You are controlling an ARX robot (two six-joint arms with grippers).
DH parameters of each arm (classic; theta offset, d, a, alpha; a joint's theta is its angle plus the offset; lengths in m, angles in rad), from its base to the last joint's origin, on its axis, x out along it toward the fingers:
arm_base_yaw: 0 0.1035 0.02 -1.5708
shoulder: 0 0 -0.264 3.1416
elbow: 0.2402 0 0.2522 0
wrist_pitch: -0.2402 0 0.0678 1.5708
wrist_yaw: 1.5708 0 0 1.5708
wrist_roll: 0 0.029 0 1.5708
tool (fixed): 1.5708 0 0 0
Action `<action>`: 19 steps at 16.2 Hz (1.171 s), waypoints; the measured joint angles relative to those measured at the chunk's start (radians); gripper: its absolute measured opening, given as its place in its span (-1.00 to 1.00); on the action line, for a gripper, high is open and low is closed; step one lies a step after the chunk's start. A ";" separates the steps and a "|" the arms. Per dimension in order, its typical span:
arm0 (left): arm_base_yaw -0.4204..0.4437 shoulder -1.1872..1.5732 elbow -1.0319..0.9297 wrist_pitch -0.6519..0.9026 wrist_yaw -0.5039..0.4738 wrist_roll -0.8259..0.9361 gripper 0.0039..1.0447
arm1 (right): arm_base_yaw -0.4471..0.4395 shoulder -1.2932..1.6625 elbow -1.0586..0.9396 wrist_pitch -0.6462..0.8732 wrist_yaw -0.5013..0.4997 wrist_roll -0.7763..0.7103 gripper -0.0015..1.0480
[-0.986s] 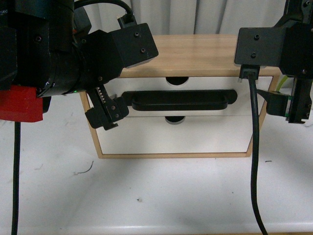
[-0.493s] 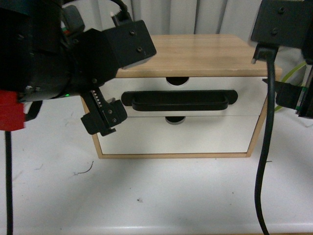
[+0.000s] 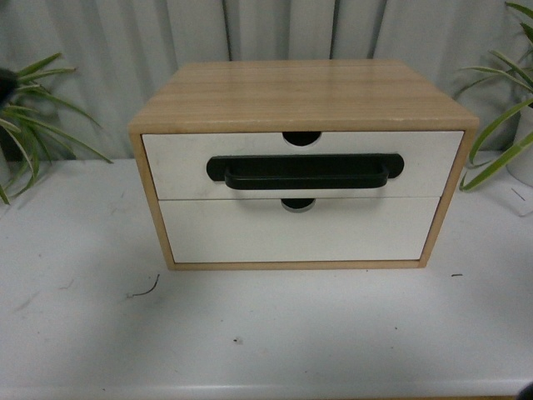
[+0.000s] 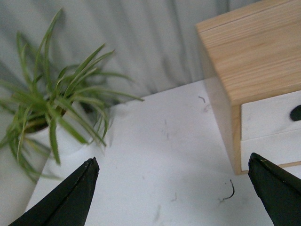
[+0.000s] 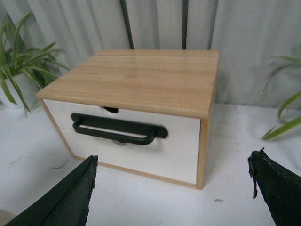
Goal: Close drawer sideways
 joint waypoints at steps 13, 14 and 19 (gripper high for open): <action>0.266 -0.535 -0.384 0.058 0.370 -0.244 -0.52 | -0.057 -0.650 -0.266 -0.273 0.328 0.026 -0.32; 0.266 -0.573 -0.399 0.055 0.370 -0.245 -0.80 | -0.054 -0.661 -0.280 -0.274 0.327 0.020 -0.57; 0.266 -0.679 -0.461 0.001 0.370 -0.248 -0.97 | -0.054 -0.850 -0.332 -0.404 0.327 0.016 -0.96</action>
